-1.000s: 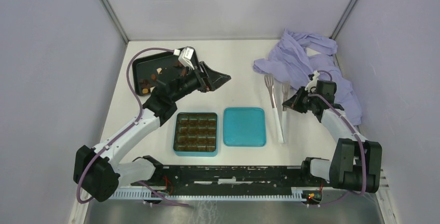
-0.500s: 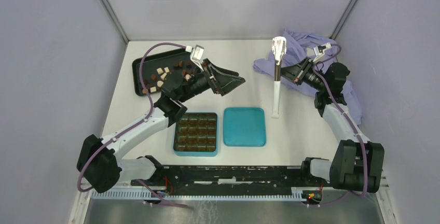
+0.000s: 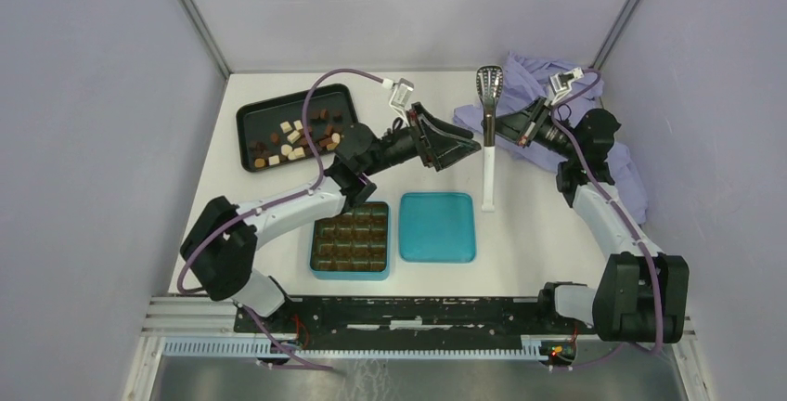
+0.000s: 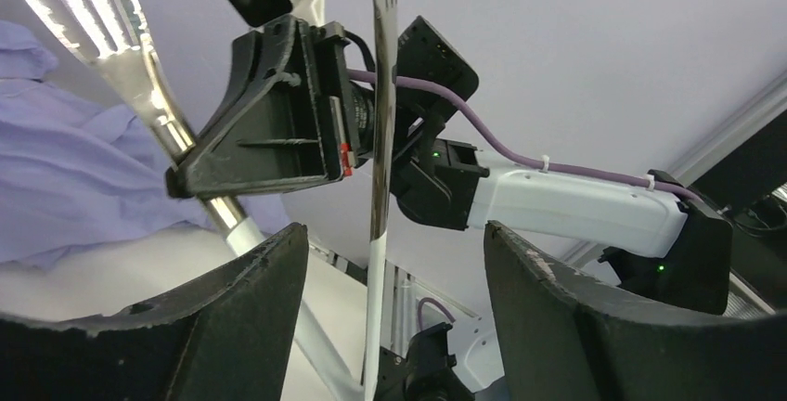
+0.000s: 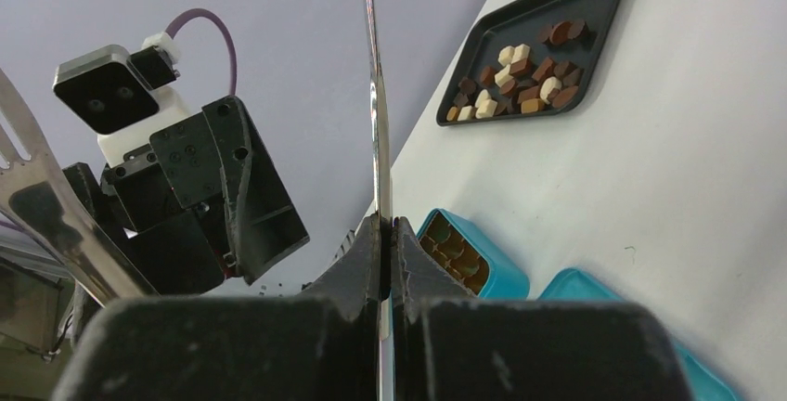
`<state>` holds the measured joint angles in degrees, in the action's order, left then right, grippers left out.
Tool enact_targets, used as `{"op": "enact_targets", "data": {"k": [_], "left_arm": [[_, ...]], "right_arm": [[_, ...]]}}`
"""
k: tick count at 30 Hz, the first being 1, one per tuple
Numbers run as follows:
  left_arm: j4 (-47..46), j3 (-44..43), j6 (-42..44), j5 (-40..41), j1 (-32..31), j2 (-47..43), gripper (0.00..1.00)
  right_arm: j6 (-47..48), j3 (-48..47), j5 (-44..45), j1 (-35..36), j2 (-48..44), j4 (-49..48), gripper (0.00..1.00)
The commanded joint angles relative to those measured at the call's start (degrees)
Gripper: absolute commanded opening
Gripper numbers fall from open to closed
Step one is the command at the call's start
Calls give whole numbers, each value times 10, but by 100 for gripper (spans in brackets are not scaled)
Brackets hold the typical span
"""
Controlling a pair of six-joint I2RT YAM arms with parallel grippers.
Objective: Pack the chocolate
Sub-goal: Pick up the clamp at the center of the board.
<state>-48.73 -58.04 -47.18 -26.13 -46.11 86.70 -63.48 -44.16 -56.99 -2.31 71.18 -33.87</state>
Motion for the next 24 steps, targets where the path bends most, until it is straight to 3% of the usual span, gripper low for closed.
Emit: {"op": "enact_targets", "data": {"k": [1,9,12,14,20,22,24], "left_arm": [[-66,-40,-17,-18,-20,34,72],[-59,-63,-26,-17,-25,84,47],[-65,-64,-28,-15,-25,94,17],[-66,-62,-32,-7,-24,100,3],[-147,-50,-81,-2,-18,124,6],[-161,-56,-93,-15,-18,124,19],[-159,-52,-86,-14,-17,107,42]], "right_arm": [[-13,0,-7,12,-13,-49,0],[-17,10,-9,20,-19,-62,0],[-19,12,-11,35,-23,-66,0],[-23,11,-13,38,-26,-76,0],[-23,9,-11,43,-35,-73,0],[-22,8,-9,42,-33,-68,0],[-26,0,-7,42,-31,-68,0]]}}
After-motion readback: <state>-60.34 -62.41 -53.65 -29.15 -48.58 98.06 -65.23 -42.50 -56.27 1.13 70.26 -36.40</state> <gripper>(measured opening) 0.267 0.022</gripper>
